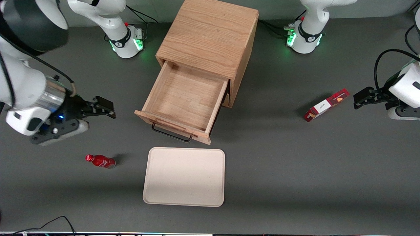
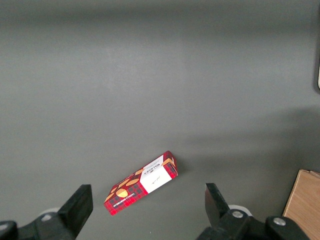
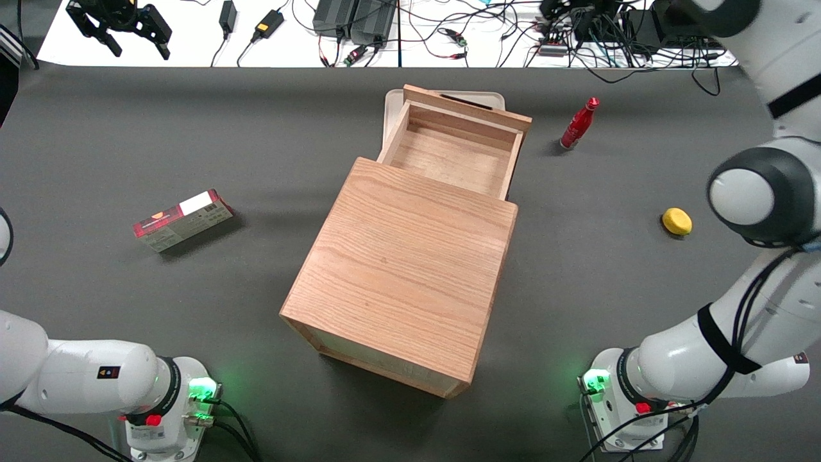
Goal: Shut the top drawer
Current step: 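Move the right gripper toward the open drawer's black handle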
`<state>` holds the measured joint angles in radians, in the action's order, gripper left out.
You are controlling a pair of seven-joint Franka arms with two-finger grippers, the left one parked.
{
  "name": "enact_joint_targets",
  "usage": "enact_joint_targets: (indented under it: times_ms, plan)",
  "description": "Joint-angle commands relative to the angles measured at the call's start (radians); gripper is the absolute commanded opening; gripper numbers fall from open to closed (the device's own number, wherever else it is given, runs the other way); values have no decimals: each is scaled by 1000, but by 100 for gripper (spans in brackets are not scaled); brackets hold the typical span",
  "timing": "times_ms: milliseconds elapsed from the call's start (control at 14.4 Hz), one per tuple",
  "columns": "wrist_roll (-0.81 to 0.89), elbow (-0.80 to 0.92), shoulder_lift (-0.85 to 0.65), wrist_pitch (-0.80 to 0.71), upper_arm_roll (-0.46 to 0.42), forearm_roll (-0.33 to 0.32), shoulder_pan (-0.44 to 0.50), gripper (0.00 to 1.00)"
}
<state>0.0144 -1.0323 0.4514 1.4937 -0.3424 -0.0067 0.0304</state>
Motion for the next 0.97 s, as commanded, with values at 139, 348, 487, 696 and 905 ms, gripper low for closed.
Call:
enact_joint_targets:
  times_ms: [139,348,487,696,905]
  plan:
    - [-233,127,162,68,-65,-38,69,100]
    - [-448,124,194,59,-73,-41,72,100]
    - [-583,126,228,56,-75,-41,72,100]
    - [-628,127,260,54,-72,-41,75,100]
    - [-628,130,296,62,-66,-41,83,100]
